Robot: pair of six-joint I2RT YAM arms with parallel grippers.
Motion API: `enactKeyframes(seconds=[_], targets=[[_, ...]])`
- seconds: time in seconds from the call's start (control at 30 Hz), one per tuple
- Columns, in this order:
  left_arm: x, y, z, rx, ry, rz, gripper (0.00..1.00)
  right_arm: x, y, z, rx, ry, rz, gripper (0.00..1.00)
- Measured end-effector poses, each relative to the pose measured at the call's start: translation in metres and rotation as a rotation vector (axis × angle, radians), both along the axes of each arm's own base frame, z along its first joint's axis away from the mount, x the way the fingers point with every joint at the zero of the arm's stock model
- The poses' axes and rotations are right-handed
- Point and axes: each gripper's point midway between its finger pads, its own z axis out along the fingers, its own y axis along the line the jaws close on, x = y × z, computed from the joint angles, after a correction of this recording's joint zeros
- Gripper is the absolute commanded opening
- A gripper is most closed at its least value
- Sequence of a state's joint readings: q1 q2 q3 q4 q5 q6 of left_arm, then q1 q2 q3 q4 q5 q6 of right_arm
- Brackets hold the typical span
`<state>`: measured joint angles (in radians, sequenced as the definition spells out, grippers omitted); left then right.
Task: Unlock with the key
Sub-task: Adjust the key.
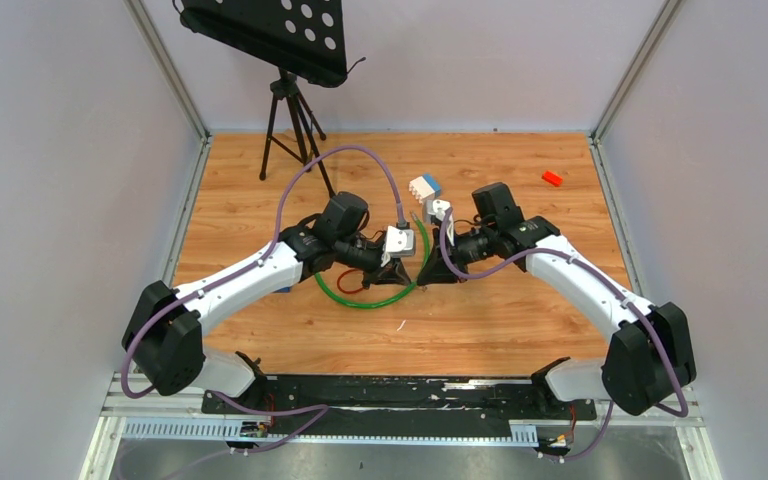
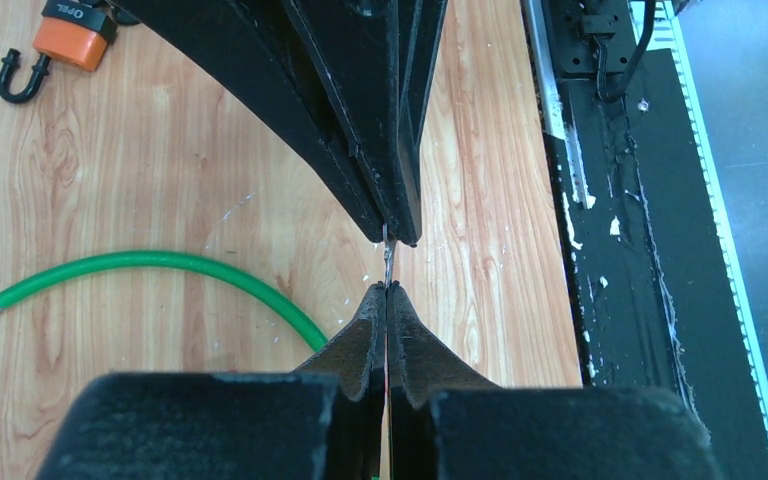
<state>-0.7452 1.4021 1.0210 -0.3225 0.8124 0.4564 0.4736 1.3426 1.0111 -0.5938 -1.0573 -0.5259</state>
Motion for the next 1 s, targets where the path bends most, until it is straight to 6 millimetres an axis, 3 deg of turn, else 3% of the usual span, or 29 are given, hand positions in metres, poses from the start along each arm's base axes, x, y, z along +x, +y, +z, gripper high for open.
enactKeyframes(seconds=[0.07,0.27,0.47,0.67,0.83,0.9,1.0], targets=[[0.000,0.000,0.000,-0.002,-0.001,-0.004,0.00,0.000,0.000,0.001,0.002,-0.002,0.000,0.00],[-0.001,0.000,0.000,-0.003,0.001,-0.008,0.32,0.001,-0.001,0.002,0.001,-0.015,-0.005,0.00],[-0.001,0.001,-0.001,0.006,-0.006,-0.005,0.55,0.006,-0.004,0.002,-0.013,-0.042,-0.026,0.00],[0.018,0.016,0.009,0.015,-0.103,0.061,0.80,0.010,-0.008,0.003,-0.023,-0.060,-0.050,0.00],[0.056,0.046,0.007,0.068,-0.177,0.210,0.87,0.015,-0.019,0.014,-0.023,-0.100,-0.098,0.00],[0.070,0.059,-0.007,0.138,-0.178,0.277,0.88,0.017,-0.025,0.022,-0.016,-0.127,-0.123,0.00],[0.077,0.066,-0.036,0.241,-0.139,0.299,0.90,0.018,-0.033,0.035,-0.002,-0.169,-0.157,0.00]])
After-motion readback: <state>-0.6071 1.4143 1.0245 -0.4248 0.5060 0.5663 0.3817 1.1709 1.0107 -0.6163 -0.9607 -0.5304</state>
